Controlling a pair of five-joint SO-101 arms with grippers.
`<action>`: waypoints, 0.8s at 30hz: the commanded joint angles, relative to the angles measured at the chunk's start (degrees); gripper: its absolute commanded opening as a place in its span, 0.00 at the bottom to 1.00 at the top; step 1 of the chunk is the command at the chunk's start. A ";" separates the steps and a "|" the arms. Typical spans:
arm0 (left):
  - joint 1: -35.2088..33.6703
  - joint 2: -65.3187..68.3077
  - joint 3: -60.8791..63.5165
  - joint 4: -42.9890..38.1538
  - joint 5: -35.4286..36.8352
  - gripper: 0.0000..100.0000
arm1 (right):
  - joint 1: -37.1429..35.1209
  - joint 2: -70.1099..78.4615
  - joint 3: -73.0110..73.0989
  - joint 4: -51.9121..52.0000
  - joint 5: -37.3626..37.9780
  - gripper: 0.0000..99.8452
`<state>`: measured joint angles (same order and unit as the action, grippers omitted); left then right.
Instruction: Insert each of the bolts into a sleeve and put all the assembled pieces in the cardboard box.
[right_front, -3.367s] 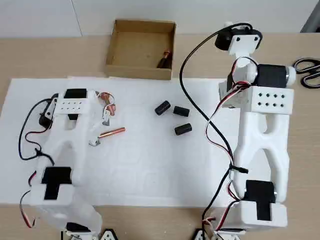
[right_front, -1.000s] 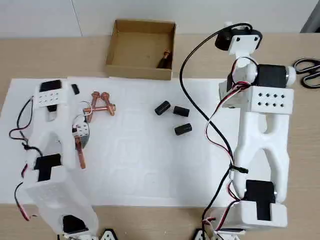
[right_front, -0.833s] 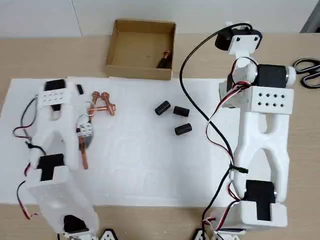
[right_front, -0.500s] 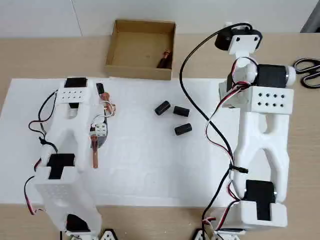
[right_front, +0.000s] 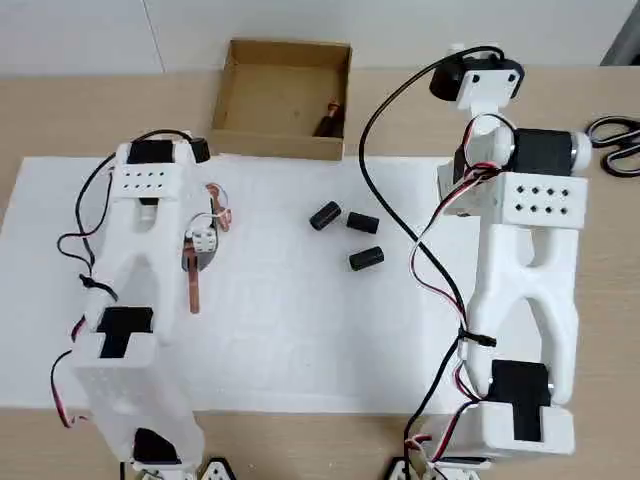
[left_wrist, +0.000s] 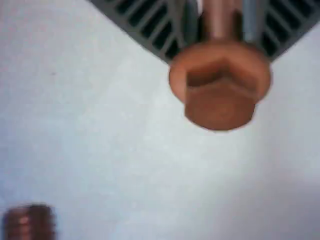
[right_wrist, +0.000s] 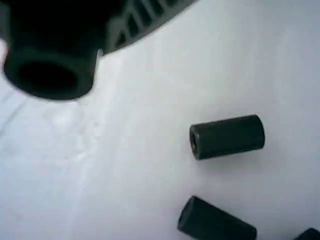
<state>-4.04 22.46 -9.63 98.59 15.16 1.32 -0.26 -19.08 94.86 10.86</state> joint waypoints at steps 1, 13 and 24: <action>0.88 0.97 -2.86 -2.73 -1.05 0.01 | -0.31 -3.74 -2.64 0.22 0.09 0.01; 1.67 10.29 -7.08 -5.54 -13.19 0.05 | -0.31 -3.74 -2.64 0.31 0.00 0.01; 1.67 12.40 -7.78 -6.42 -13.27 0.08 | -0.04 -3.74 -2.64 0.22 0.09 0.01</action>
<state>-2.81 34.77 -15.34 94.02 2.07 1.32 -0.26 -19.08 94.86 10.86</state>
